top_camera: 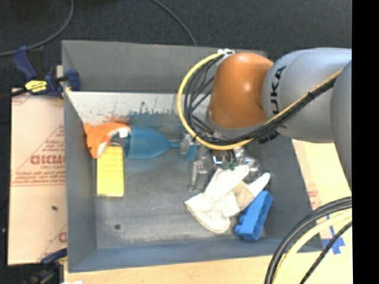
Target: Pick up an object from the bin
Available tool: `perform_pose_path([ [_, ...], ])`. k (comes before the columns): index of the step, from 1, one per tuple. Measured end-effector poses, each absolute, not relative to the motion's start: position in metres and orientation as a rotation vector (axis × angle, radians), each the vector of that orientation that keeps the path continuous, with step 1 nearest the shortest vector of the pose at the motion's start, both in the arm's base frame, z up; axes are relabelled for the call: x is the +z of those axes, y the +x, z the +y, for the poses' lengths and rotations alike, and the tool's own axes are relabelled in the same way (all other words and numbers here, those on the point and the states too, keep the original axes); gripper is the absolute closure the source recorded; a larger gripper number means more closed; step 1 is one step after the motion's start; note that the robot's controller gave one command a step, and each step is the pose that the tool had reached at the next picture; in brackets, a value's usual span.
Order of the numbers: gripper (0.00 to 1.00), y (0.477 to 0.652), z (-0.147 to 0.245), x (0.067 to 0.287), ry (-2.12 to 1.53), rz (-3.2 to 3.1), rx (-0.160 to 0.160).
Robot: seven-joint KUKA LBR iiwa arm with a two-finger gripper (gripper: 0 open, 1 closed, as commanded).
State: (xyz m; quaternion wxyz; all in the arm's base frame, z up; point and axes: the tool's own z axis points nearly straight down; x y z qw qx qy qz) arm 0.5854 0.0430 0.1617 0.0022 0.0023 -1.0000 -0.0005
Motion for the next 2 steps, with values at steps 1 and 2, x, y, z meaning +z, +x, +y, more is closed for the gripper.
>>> perform_pose_path([
  [1, 0.00, 0.587, 0.043, 0.166, 0.005, -3.145, -0.003],
  [2, 0.00, 0.605, -0.037, 0.070, 0.878, -3.013, -0.004],
])
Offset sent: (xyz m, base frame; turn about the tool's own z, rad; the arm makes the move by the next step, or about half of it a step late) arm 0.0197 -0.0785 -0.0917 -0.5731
